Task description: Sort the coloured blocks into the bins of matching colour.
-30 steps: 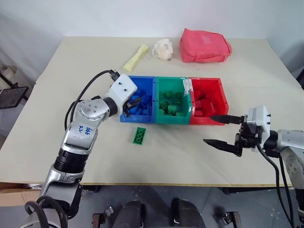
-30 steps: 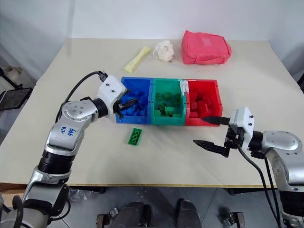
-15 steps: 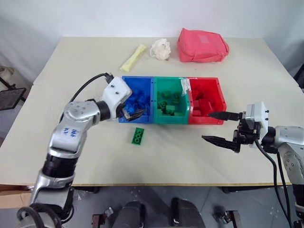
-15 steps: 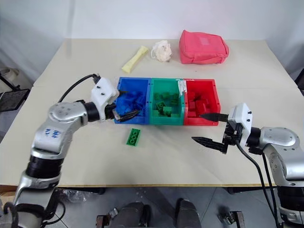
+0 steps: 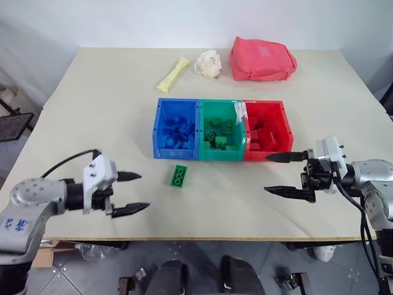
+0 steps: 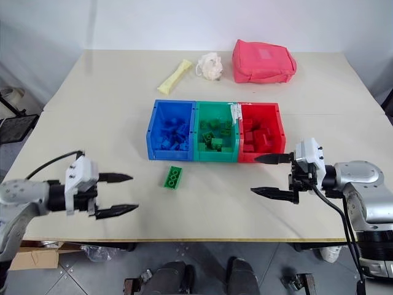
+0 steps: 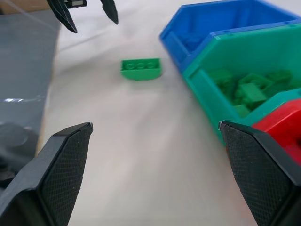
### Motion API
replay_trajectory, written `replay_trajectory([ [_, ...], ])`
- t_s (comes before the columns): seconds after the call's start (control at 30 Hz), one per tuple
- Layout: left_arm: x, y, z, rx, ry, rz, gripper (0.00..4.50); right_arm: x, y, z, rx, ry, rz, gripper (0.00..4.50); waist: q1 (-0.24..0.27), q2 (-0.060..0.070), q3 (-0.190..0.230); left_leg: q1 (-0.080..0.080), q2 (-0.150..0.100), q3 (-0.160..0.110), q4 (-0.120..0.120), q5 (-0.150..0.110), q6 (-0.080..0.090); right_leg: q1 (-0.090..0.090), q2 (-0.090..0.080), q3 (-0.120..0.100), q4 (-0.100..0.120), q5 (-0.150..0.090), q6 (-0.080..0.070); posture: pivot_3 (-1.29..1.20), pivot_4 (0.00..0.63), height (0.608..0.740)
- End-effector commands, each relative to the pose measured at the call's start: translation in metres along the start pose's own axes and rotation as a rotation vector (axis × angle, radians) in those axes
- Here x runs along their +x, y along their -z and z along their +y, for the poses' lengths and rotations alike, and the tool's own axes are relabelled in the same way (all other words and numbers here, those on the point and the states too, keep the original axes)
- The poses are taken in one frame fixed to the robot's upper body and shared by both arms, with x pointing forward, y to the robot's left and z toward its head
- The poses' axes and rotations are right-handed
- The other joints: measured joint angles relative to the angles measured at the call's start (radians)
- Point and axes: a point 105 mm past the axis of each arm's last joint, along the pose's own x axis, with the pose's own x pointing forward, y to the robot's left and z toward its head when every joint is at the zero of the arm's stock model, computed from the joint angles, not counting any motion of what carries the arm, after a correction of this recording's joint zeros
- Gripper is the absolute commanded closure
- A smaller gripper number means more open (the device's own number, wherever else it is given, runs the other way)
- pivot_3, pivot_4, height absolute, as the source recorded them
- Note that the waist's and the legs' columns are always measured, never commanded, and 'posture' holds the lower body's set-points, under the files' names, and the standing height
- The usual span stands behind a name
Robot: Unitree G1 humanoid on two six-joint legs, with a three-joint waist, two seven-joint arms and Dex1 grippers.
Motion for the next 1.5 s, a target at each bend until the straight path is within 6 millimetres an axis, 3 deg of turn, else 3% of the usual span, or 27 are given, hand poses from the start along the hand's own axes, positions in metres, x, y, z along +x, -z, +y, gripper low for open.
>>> replay_trajectory([
  [0.03,-0.007,-0.01,-0.007,0.068,-0.009,-0.014,0.04,-0.003,-0.008,-0.004,-0.048,-0.013,0.009,0.0,0.003,0.0,0.0,0.0,0.001,0.0,0.0,0.0,0.0,0.0,0.0,0.0,0.0,0.0,0.0,0.0,0.15,0.74],
  [0.13,-0.001,-0.01,-0.01,0.066,-0.025,-0.02,0.04,0.0,-0.008,-0.007,-0.051,-0.018,0.006,0.0,0.004,0.0,0.0,0.0,0.001,0.0,0.001,0.0,0.0,0.0,-0.001,0.0,0.0,0.0,0.0,0.0,0.15,0.74],
  [0.33,0.05,-0.008,-0.01,0.127,-0.138,-0.033,0.04,0.005,-0.011,-0.008,-0.057,-0.023,-0.002,0.0,0.004,0.002,-0.001,0.0,-0.001,0.0,-0.001,0.0,-0.001,0.0,-0.001,0.0,0.001,0.0,0.0,0.0,0.15,0.74],
  [0.57,0.103,-0.017,0.008,0.17,-0.307,-0.113,0.04,0.0,-0.011,-0.005,-0.06,0.002,-0.001,0.0,0.007,0.001,-0.001,0.001,-0.002,0.001,0.001,0.0,0.0,0.0,0.002,0.0,0.003,0.0,0.0,0.0,0.15,0.74],
  [0.83,0.134,-0.009,0.015,0.175,-0.319,-0.09,0.04,-0.003,-0.011,-0.001,-0.06,0.032,-0.005,0.0,0.01,0.001,-0.001,0.001,-0.002,0.002,0.001,0.0,0.0,-0.001,0.003,-0.002,0.004,0.0,0.0,0.0,0.15,0.74],
  [0.93,0.137,-0.014,0.013,0.148,-0.303,-0.134,0.58,-0.005,-0.011,0.001,-0.057,0.042,-0.007,0.0,0.01,0.001,-0.001,0.001,-0.002,0.002,0.001,0.0,0.0,0.0,0.002,-0.002,0.004,0.0,0.0,0.0,0.15,0.74],
  [1.2,0.139,-0.024,0.008,0.178,-0.26,-0.172,2.98,-0.012,-0.007,0.003,-0.051,0.086,-0.02,0.0,0.009,0.001,-0.001,0.001,-0.002,0.002,0.001,0.0,0.0,0.0,0.002,-0.001,0.003,0.0,0.0,0.0,0.15,0.74],
  [1.33,0.142,-0.051,0.001,0.225,-0.217,-0.246,2.98,-0.015,-0.007,-0.001,-0.048,0.15,-0.029,0.0,0.011,0.001,-0.001,0.001,-0.002,0.002,0.001,0.0,0.0,0.0,0.002,-0.001,0.003,0.0,0.0,0.0,0.15,0.74],
  [1.43,0.151,-0.093,0.004,0.28,-0.208,-0.342,2.98,-0.017,-0.008,-0.002,-0.039,0.243,-0.061,0.0,0.025,0.001,-0.001,0.001,-0.002,0.002,0.002,0.0,0.001,0.0,0.002,-0.001,0.003,0.0,0.0,0.0,0.15,0.74],
  [1.5,0.155,-0.108,0.007,0.299,-0.204,-0.371,2.98,-0.018,-0.009,-0.002,-0.039,0.287,-0.068,0.0,0.031,0.001,-0.001,0.0,-0.002,0.001,0.003,0.001,0.001,0.0,0.002,-0.002,0.003,0.001,0.001,0.0,0.15,0.74],
])
